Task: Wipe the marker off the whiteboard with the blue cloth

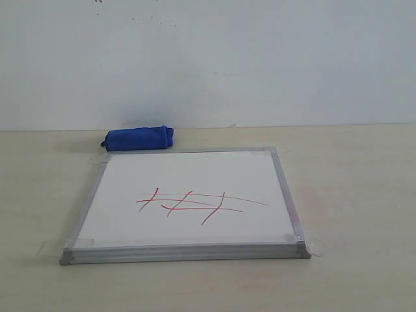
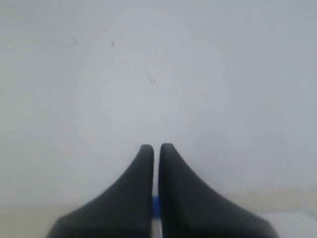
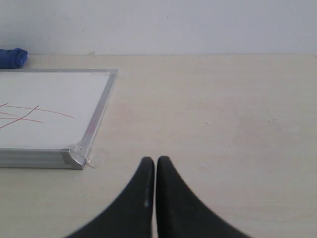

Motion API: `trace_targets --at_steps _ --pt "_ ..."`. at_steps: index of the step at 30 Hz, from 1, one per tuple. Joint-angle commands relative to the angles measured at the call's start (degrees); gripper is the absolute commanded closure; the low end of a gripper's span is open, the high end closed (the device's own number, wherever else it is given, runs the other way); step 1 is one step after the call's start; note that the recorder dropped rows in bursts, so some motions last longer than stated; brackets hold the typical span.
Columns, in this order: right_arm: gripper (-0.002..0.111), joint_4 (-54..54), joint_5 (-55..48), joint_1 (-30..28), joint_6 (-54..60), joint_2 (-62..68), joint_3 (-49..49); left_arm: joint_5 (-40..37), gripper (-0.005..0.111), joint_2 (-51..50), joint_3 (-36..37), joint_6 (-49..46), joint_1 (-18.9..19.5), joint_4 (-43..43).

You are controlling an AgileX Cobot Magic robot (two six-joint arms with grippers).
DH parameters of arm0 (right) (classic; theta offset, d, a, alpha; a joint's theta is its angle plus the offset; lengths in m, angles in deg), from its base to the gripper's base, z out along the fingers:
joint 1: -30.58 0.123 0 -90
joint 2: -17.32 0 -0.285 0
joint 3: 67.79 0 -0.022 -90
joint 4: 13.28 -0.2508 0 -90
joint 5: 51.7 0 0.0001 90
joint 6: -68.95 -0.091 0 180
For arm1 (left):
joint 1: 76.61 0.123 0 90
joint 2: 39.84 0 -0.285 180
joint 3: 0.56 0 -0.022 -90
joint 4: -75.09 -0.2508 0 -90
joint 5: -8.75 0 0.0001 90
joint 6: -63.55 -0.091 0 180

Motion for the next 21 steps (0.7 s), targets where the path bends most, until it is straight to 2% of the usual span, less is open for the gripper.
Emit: trace_targets --at_steps 1,6,9,11,14,21 --pt "0.107 0.1 0.3 0.0 0.2 -0.3 0.0 11.1 0.103 0.2 -0.1 1.2 0.2 0.6" --pt "0.107 0.1 0.3 0.0 0.2 -0.3 0.0 5.8 0.103 0.2 -5.6 1.2 0.2 2.6" --pt "0.107 0.1 0.3 0.0 0.2 -0.3 0.0 -6.6 0.103 -5.5 -10.7 1.2 0.2 2.6" --pt "0.107 0.1 0.3 0.0 0.2 -0.3 0.0 -11.9 0.103 -10.1 -12.2 1.2 0.2 2.6" --pt "0.107 0.1 0.3 0.0 0.2 -0.3 0.0 -11.3 0.103 -14.3 -12.4 1.2 0.2 2.6" --pt "0.107 0.1 0.3 0.0 0.2 -0.3 0.0 -5.5 0.103 -14.5 -12.4 1.2 0.2 2.6"
